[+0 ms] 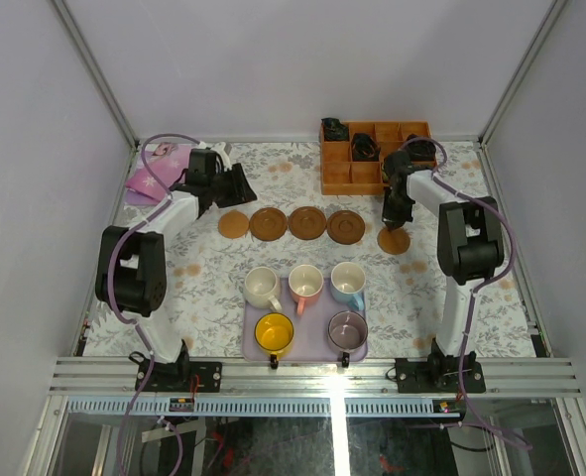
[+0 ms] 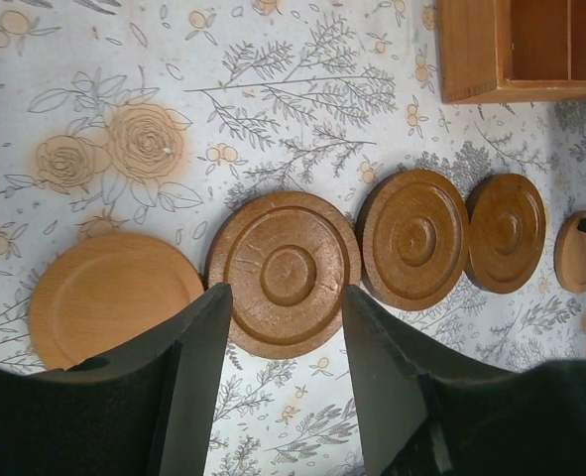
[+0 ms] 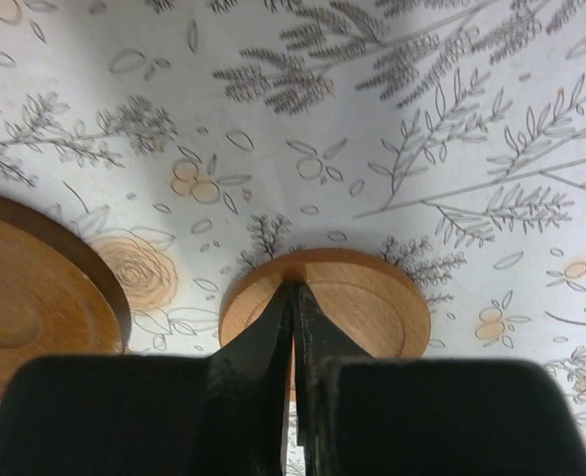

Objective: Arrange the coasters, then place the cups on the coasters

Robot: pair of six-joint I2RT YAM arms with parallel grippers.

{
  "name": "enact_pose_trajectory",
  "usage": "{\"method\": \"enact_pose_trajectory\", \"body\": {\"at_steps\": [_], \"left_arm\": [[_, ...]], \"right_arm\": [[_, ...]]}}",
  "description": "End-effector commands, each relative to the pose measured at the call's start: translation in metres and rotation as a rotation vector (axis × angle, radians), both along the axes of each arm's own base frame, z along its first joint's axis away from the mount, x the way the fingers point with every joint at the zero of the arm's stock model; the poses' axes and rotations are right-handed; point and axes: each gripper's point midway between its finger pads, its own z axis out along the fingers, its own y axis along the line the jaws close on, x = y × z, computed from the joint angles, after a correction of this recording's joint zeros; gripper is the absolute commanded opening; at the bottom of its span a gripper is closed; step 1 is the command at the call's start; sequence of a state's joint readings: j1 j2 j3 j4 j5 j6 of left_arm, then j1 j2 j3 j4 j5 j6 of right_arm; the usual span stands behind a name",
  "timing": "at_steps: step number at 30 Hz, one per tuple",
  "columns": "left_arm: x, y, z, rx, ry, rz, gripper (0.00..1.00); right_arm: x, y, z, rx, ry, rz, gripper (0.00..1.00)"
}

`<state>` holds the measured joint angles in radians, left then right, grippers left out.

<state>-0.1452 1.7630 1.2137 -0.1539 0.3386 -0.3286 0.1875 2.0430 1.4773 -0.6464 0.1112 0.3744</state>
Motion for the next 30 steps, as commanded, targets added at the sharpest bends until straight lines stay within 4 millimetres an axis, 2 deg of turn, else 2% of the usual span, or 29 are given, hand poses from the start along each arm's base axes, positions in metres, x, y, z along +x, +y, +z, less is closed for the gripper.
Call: {"method": "enact_pose_trajectory", "body": {"at_steps": [1, 14, 20, 30], "left_arm": [[0.018, 0.011, 0.011, -0.007, -0.049, 0.044, 0.49], [0.025, 0.018, 0.001, -0.022, -0.022, 0.073, 0.5], [0.024, 0.02, -0.001, -0.022, -0.015, 0.081, 0.5], [0.021, 0.02, -0.008, -0.023, -0.004, 0.074, 0.51]], "right_arm": [[0.014, 0.008, -0.011, 0.033, 0.014, -0.001, 0.0], [0.052, 0.018, -0.006, 0.049, -0.025, 0.035, 0.0], [0.05, 0.024, -0.006, 0.083, -0.01, 0.042, 0.0], [0.035, 0.036, -0.004, 0.116, 0.005, 0.058, 0.0]]}}
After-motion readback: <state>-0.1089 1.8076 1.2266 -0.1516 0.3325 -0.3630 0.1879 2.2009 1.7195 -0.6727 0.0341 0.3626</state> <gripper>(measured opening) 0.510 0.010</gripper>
